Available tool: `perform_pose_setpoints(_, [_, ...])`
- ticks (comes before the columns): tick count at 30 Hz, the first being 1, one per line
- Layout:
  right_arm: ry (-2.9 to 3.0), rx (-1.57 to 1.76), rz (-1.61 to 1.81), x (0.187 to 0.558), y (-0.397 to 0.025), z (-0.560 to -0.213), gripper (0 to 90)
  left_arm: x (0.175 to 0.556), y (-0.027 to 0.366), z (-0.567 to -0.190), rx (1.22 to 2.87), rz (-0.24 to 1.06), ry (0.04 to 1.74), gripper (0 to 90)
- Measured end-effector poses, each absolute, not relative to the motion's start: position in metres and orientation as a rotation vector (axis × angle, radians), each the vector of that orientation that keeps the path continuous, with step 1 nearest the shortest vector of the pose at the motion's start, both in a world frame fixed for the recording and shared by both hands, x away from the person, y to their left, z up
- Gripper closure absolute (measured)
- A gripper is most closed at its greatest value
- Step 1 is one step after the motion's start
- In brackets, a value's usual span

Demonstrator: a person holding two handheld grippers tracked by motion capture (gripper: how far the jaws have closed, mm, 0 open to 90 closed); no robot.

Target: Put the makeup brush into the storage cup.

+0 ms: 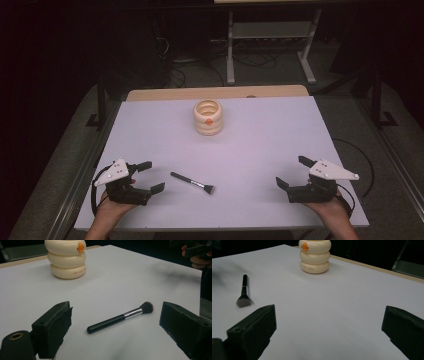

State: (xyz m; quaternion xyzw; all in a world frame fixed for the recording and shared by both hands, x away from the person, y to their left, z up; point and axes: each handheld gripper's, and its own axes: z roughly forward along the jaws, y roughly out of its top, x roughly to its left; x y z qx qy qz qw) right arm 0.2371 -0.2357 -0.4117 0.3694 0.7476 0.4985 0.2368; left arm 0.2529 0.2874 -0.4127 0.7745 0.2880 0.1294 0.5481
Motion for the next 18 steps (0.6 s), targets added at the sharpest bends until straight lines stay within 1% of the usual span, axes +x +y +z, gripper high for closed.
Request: perform_pose_setpoints(18, [2.022, 1.018, 1.384, 0.2351, -0.2376, -0.4095, 0.0, 0.2575, 0.2864, -0.4088, 1.832, 0.301, 0.659, 9.7])
